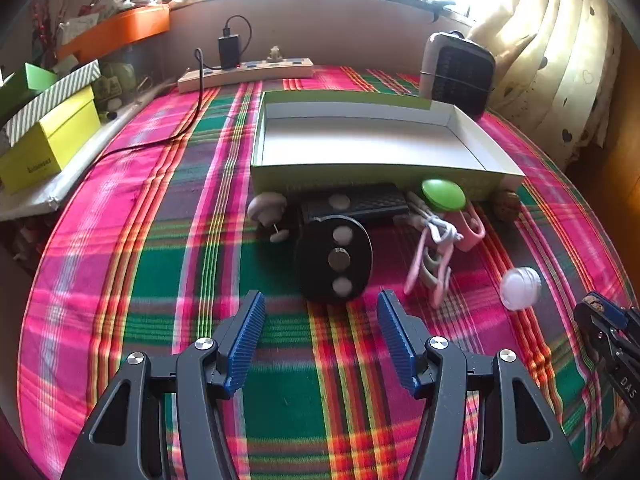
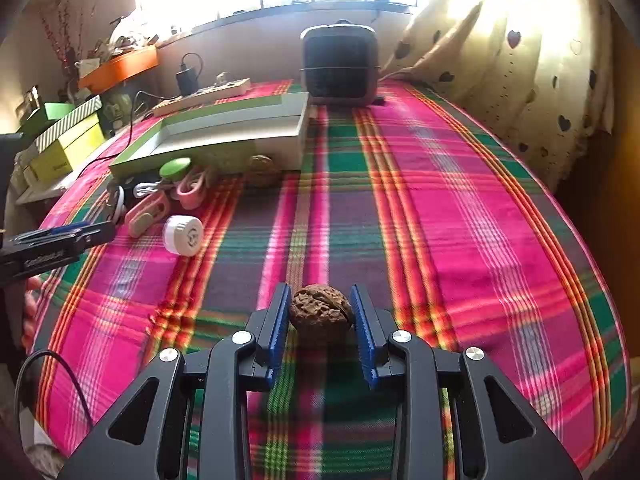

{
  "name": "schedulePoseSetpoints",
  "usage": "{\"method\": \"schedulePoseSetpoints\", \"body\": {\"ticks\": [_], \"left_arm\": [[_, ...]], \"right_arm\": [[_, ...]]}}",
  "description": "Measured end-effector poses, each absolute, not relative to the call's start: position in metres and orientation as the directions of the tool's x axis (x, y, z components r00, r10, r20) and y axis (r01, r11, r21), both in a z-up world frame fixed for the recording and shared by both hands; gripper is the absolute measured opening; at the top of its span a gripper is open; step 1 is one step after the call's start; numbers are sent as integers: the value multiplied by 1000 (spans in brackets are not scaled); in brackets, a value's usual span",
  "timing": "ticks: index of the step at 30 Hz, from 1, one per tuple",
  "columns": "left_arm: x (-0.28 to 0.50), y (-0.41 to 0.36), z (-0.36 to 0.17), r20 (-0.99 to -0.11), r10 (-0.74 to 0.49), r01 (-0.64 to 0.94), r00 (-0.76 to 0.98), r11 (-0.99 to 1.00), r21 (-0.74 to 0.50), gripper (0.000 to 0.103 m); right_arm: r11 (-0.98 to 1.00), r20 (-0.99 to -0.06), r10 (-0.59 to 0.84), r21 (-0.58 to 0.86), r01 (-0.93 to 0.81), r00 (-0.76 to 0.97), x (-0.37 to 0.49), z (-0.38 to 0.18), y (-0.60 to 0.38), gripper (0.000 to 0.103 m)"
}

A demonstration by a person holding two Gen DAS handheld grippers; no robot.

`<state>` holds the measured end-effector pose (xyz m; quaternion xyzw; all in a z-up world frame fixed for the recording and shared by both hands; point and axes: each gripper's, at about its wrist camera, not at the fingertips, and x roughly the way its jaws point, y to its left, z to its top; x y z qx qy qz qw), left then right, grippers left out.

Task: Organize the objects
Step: 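Close the right gripper on the walnut while the left gripper grasps the black dotted disc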

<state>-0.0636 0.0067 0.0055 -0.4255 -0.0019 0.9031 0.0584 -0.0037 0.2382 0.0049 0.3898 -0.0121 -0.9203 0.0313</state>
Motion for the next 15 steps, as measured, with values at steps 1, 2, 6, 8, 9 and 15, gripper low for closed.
{"method": "schedulePoseSetpoints", "body": {"ticks": [1, 2, 6, 8, 9, 15], "left_arm": [[-66, 6, 6, -768, 107, -102, -632, -993, -54, 58], [-69, 6, 5, -769, 104, -100, -631, -994, -53, 58], [-75, 7, 5, -770, 102, -105, -630, -993, -46, 58], [-78, 8, 5, -771, 100, -107, -629, -993, -41, 58], [-79, 7, 5, -771, 100, -107, -629, -993, -41, 58], [-84, 9, 5, -773, 93, -108, -627, -994, -32, 56]], "right_arm": [[-997, -715, -71, 46, 55, -695, -5, 6, 237, 32], [-997, -713, -75, 44, 62, -697, -7, 8, 235, 32], [-996, -709, -85, 43, 78, -700, -15, 11, 232, 32], [-995, -712, -92, 44, 86, -697, -19, 11, 230, 32], [-995, -712, -96, 46, 90, -695, -21, 11, 229, 32], [-991, -716, -125, 54, 124, -687, -32, 14, 221, 32]]}}
